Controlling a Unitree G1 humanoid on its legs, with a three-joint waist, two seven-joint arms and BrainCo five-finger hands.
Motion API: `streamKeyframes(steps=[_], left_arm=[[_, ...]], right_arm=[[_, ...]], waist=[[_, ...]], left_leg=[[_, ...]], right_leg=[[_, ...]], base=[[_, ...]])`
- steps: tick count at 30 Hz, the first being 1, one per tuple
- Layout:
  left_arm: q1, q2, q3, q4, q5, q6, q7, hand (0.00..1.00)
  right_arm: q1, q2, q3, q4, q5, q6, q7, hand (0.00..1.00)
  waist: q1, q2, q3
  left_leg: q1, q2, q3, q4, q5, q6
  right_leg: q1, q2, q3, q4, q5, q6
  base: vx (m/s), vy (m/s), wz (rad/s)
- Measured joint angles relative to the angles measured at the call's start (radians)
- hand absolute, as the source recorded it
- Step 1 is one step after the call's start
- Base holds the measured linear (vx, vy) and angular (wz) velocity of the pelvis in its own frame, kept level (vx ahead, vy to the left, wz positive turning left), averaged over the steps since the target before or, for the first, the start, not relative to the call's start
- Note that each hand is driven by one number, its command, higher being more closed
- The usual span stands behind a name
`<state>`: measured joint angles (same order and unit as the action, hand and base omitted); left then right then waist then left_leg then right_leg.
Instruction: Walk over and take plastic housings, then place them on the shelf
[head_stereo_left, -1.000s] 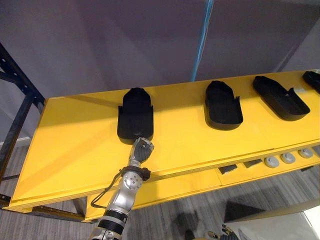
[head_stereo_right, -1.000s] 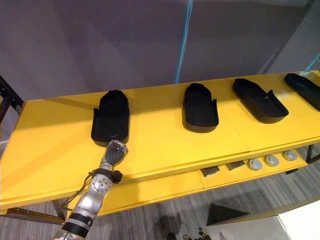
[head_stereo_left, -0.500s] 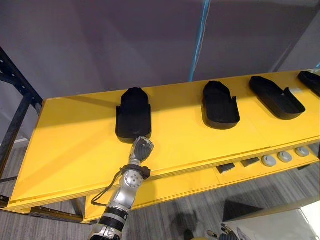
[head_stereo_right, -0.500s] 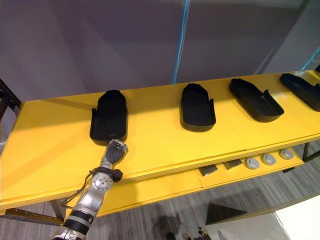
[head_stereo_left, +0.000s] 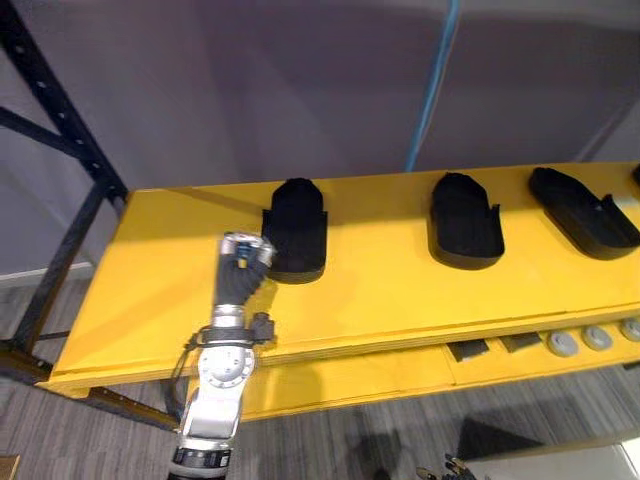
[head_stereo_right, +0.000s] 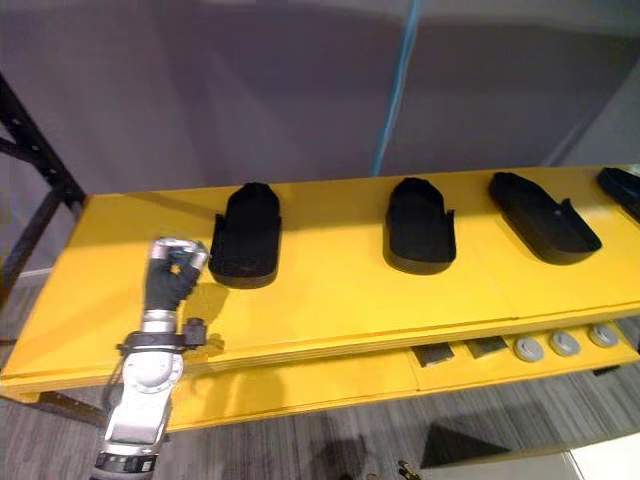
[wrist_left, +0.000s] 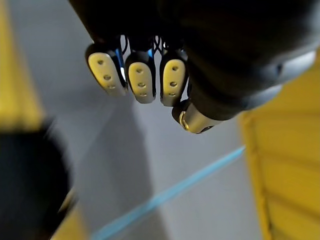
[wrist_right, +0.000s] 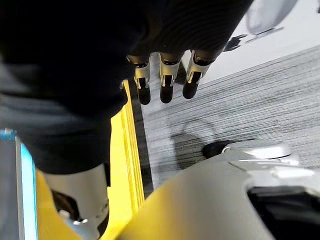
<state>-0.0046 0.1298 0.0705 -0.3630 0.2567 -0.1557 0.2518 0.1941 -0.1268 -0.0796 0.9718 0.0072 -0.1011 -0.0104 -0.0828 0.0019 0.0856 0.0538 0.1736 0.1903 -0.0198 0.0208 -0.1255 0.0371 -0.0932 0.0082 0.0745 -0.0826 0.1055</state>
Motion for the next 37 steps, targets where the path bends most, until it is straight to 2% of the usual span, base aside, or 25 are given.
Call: streamKeyframes(steps=[4,6,9,10,12,14,15,17,20,23,32,37], left_arm=[[0.071,-0.004,0.227,-0.01,-0.041,-0.019,0.078,1.0],[0.115,-0.008,0.323,0.011,-0.081,-0.02,0.114,1.0],[0.176,-0.027,0.398,0.077,-0.123,-0.016,0.136,1.0],[0.211,-0.04,0.415,0.128,-0.142,-0.011,0.135,0.0],[0.263,-0.052,0.414,0.224,-0.158,0.017,0.113,0.0],[0.319,-0.065,0.409,0.395,-0.159,0.065,0.061,0.0],[0.322,-0.065,0.407,0.415,-0.159,0.069,0.054,0.0],[0.335,-0.063,0.376,0.59,-0.175,0.099,-0.003,0.0],[0.335,-0.063,0.331,0.789,-0.176,0.115,-0.069,0.0],[0.326,-0.067,0.292,0.94,-0.176,0.124,-0.106,0.0],[0.283,-0.07,0.206,1.136,-0.193,0.119,-0.149,0.0],[0.235,-0.063,0.176,1.171,-0.191,0.109,-0.15,0.0]], right_arm=[[-0.006,-0.003,-0.005,0.026,-0.004,0.0,0.003,0.0],[-0.005,-0.001,-0.023,0.027,-0.009,0.0,0.003,0.0],[-0.006,0.004,-0.042,0.021,-0.009,0.0,0.002,0.0],[-0.007,0.004,-0.042,0.012,-0.009,0.0,0.002,0.0],[-0.003,0.009,-0.042,-0.022,-0.012,0.001,0.002,0.0],[0.0,0.021,-0.037,-0.083,-0.026,0.002,0.002,0.0],[0.002,0.023,-0.036,-0.09,-0.027,0.002,0.002,0.0],[0.006,0.036,-0.025,-0.121,-0.03,0.004,0.002,0.0],[0.005,0.063,-0.015,-0.136,-0.03,0.007,0.004,0.0],[0.006,0.067,-0.017,-0.131,-0.03,0.012,0.003,0.0],[-0.038,0.059,-0.04,-0.052,-0.017,0.013,-0.001,0.0],[-0.049,0.053,-0.04,-0.035,-0.012,0.014,-0.008,0.0]], waist=[[0.023,0.003,0.0],[0.046,0.004,0.001],[0.063,0.003,0.0],[0.069,0.003,0.0],[0.076,0.002,-0.001],[0.089,-0.001,-0.003],[0.091,-0.001,-0.005],[0.102,-0.002,-0.02],[0.1,-0.007,-0.027],[0.099,-0.009,-0.033],[0.095,-0.009,-0.033],[0.093,-0.007,-0.03]], left_leg=[[-0.016,0.0,-0.03,0.016,-0.001,-0.001],[-0.016,0.0,-0.033,0.023,-0.002,0.001],[-0.015,0.0,-0.04,0.029,-0.003,0.001],[-0.017,0.0,-0.045,0.033,-0.004,0.001],[-0.016,0.002,-0.05,0.038,-0.006,0.002],[-0.016,0.008,-0.043,0.063,-0.023,0.002],[-0.015,0.008,-0.041,0.064,-0.024,0.002],[-0.013,0.005,-0.033,0.064,-0.024,0.001],[-0.009,0.002,-0.027,0.064,-0.025,0.001],[-0.007,0.0,-0.026,0.058,-0.024,0.0],[0.009,-0.002,-0.001,0.035,-0.027,-0.004],[0.012,-0.002,0.001,0.033,-0.029,-0.006]], right_leg=[[-0.001,-0.001,-0.027,0.025,-0.012,-0.007],[-0.002,-0.001,-0.029,0.039,-0.022,-0.01],[-0.001,-0.001,-0.034,0.058,-0.036,-0.014],[0.001,-0.001,-0.041,0.063,-0.04,-0.016],[0.0,-0.001,-0.046,0.078,-0.05,-0.018],[0.0,-0.001,-0.045,0.093,-0.055,-0.018],[0.0,-0.001,-0.045,0.094,-0.055,-0.018],[-0.001,-0.006,-0.044,0.097,-0.055,-0.018],[-0.004,-0.011,-0.043,0.1,-0.055,-0.017],[-0.004,-0.013,-0.043,0.095,-0.055,-0.016],[-0.004,-0.01,-0.019,0.07,-0.05,-0.012],[0.001,-0.01,-0.018,0.06,-0.048,-0.013]], base=[[0.0,-0.019,0.2],[0.02,-0.014,0.1],[0.01,-0.017,0.11],[0.0,-0.021,0.14],[-0.02,-0.019,0.1],[-0.04,-0.008,-0.05],[-0.05,0.002,-0.1],[-0.04,0.014,-0.04],[-0.04,0.02,-0.04],[-0.01,0.005,-0.01],[0.03,0.008,-0.07],[0.05,0.008,-0.02]])
